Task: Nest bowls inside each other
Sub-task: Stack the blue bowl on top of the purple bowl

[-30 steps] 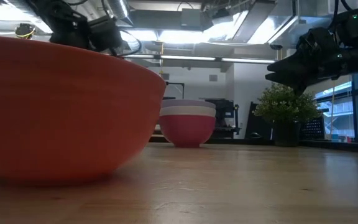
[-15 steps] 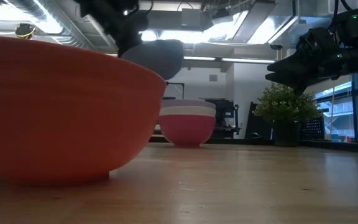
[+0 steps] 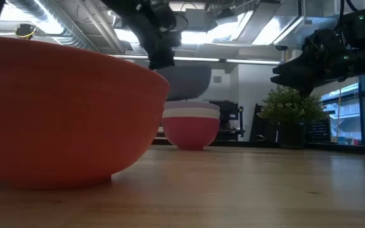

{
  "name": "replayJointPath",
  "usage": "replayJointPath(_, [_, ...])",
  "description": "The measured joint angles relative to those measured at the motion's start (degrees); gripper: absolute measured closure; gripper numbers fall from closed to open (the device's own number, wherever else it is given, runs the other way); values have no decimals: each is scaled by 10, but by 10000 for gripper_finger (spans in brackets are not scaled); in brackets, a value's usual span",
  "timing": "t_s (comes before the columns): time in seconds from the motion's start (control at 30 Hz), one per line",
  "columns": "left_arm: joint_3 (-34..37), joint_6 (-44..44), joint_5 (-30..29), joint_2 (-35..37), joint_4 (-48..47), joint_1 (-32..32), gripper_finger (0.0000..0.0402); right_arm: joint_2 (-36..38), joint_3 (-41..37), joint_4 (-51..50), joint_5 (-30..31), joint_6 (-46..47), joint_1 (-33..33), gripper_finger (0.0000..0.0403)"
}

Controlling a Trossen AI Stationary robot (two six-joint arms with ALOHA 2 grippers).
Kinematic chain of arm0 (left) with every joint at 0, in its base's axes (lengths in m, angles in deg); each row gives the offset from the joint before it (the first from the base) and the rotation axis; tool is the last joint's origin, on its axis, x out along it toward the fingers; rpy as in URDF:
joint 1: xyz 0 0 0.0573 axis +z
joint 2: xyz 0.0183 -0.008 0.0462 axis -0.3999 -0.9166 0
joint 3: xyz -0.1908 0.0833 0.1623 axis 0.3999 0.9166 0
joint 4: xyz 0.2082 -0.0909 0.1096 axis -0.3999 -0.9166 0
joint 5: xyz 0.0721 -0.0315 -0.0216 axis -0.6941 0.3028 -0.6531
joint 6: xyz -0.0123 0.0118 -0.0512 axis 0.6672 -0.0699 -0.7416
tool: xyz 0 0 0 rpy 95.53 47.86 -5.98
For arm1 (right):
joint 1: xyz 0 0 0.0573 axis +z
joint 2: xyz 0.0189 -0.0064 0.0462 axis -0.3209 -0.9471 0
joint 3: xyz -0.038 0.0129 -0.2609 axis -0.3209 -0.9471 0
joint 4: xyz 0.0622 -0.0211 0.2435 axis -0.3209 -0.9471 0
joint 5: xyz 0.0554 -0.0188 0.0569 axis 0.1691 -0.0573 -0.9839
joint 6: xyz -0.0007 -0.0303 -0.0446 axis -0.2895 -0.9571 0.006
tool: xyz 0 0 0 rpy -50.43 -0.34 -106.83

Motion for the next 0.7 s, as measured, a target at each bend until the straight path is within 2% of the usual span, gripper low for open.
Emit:
replayJointPath(0.3, [-40, 16, 5, -68, 1, 6, 399, 0, 0, 0, 0, 0, 0, 234])
replayJointPath(0.7, [-51, 8, 30, -100, -2, 23, 399, 0, 0, 0, 0, 0, 0, 234])
